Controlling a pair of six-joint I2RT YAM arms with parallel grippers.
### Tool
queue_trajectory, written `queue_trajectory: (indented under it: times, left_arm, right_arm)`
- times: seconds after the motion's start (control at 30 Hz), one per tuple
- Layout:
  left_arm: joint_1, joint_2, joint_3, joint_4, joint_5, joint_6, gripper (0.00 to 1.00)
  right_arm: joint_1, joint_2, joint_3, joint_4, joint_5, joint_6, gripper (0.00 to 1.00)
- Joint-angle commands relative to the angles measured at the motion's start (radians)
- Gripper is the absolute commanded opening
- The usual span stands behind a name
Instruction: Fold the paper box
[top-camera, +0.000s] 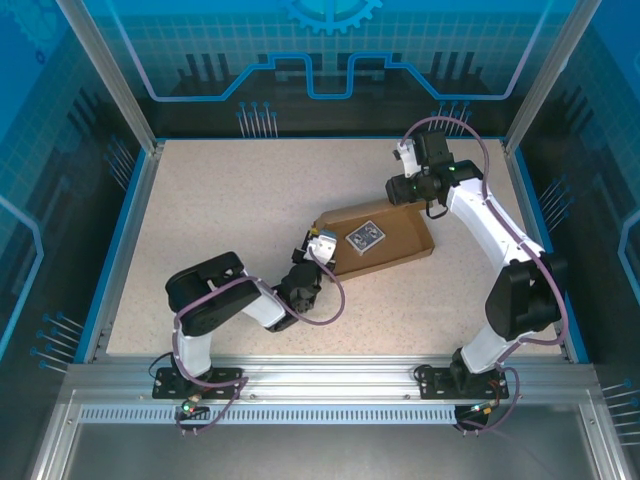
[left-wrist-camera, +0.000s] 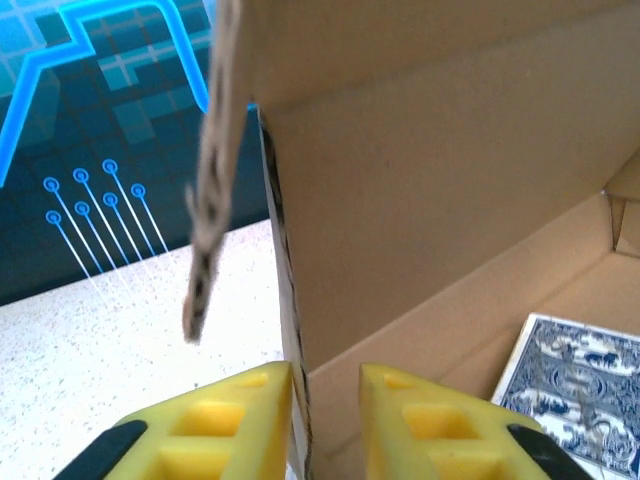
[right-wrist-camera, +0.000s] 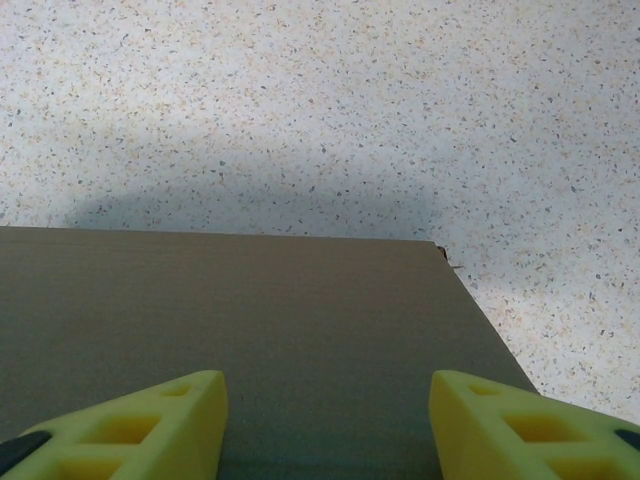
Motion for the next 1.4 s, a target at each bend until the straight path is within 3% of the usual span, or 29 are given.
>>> queue_trajectory:
  times: [0.0,0.4,0.53,0.87,1.07,1.17,1.37]
  left_arm:
    - [-0.011,-0.071,-0.019,-0.077,0.027,-0.058,0.29]
    - [-0.01,-0.321,-0.098,-0.434,0.081,-0.254,0.46]
    - [0.0,-0.457,-0.084,-0.688,0.153,-0.337,0.53]
    - [0.073,-0.741,-0.033,-1.132,0.377,-0.496,0.54]
    - [0.147,-0.795,-0.023,-1.221,0.499,-0.557,0.54]
    - [0.226,-0.805,-0.036,-1.22,0.575,-0.619,0.52]
    - [0.388,-0.644,0.055,-1.209,0.731,-0.715,0.5]
  right_arm:
    - [0.011,0.006,-0.022,-0.015,-0.02,0.0,0.56]
    - [0.012,0.015,-0.022,-0.013,-0.022,-0.009,0.55]
    - [0.011,0.014,-0.031,-0.01,-0.025,-0.01,0.55]
    - [0.013,0.016,-0.036,-0.005,-0.026,-0.01,0.55]
    - [0.013,0.02,-0.033,-0.004,-0.028,-0.007,0.54]
    - [0.013,0.022,-0.029,-0.005,-0.026,-0.009,0.54]
    - [0.012,0.022,-0.023,-0.006,-0.027,-0.011,0.54]
